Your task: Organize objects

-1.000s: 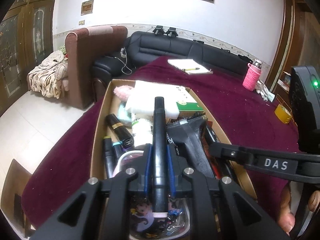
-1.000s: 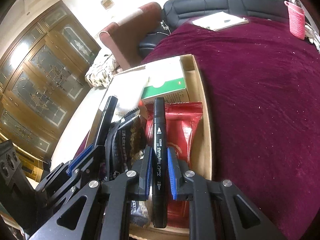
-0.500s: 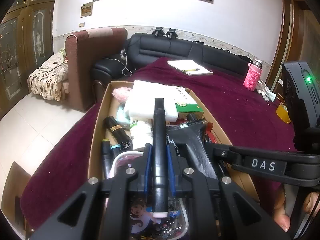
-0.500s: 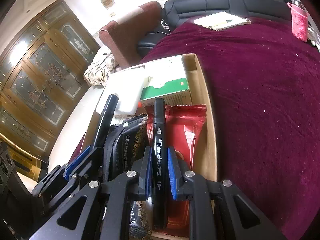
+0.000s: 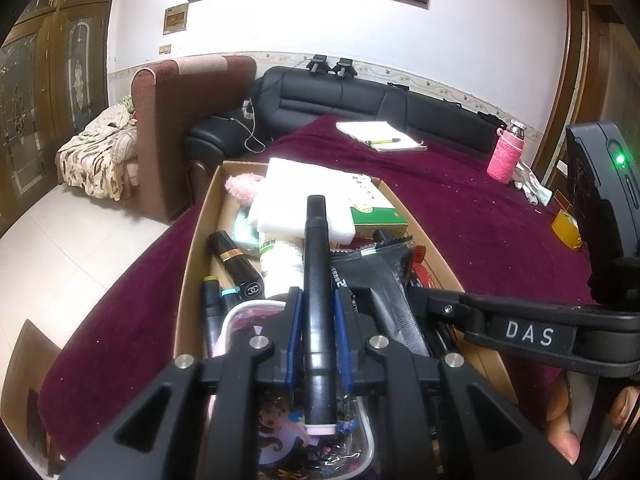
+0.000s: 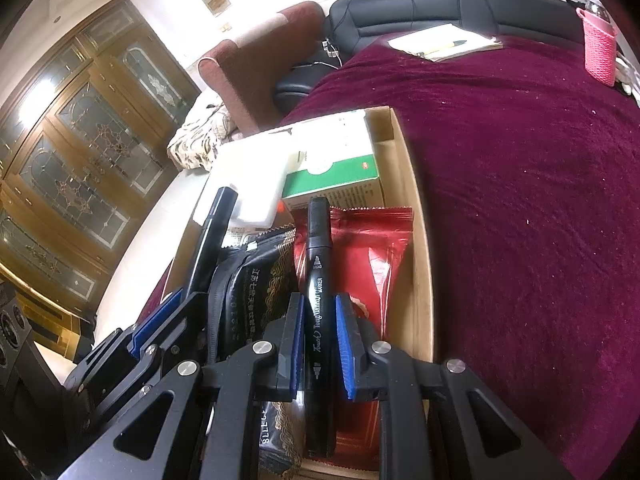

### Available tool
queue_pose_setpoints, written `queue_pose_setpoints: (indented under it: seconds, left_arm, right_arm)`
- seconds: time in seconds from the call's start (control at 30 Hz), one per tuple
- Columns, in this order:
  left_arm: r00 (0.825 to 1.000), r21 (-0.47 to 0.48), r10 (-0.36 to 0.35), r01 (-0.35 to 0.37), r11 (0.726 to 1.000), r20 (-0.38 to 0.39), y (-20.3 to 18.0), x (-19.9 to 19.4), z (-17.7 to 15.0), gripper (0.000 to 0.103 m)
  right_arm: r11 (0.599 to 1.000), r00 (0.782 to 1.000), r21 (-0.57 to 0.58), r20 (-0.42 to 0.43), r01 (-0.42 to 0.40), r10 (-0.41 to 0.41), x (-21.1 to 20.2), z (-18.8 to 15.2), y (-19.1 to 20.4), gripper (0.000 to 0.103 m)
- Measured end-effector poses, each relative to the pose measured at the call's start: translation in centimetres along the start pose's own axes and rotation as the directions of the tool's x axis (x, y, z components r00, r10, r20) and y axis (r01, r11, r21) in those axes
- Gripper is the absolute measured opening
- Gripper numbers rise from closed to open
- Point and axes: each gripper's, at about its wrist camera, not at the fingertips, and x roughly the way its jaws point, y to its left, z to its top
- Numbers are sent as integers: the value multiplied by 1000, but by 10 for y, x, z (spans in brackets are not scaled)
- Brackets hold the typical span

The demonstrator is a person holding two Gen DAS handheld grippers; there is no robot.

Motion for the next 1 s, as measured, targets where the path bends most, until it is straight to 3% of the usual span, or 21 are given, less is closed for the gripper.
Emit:
queue_pose_setpoints:
  seconds: [0.07,0.13,0.27,0.4,0.5,0.53,0.57,0.63,0.7,0.77,0.87,1.0]
  left_arm:
    - [1000,-7,-1,1,1000,-1,0,0,0,22]
    - [1000,-9,0,0,1000,4,-1,-2,1,37]
    - [1000,-26,19,-18,999,24,1,-8,3,59]
    - [997,-40,21,-18,999,74,3,-24,8,77]
    - [992,-41,24,-19,999,121,0,-39,12,87]
    - [990,-41,28,-22,999,142,1,-44,12,89]
    - [984,-40,38,-31,999,175,0,-50,13,92]
    - [968,-35,63,-56,998,242,-2,-62,11,103]
    - [955,-24,109,-107,994,275,-6,-70,9,103]
    - [954,-14,183,-185,983,238,-12,-71,9,103]
    - [965,43,224,-231,972,135,-16,-68,9,103]
    - [942,121,315,-328,937,112,-22,-71,3,103]
  right_arm:
    - [1000,1000,-8,0,6,-6,-2,0,1,20]
    - [1000,1000,-20,13,18,-18,-6,0,3,22]
    - [998,998,-36,42,52,-50,-17,2,7,41]
    - [998,994,-31,100,46,-43,-40,2,6,45]
    - [996,984,-54,165,75,-65,-63,0,12,67]
    - [994,977,-59,196,95,-82,-72,-2,13,80]
    - [989,963,-65,245,132,-112,-83,-6,15,91]
    - [980,930,-65,333,189,-157,-101,-14,15,103]
    - [977,900,-66,407,201,-157,-119,-28,11,103]
    - [977,888,-77,437,199,-146,-127,-40,6,103]
    - [937,882,-112,391,330,-263,-125,-58,2,103]
    - [943,876,-99,412,318,-252,-133,-78,-10,103]
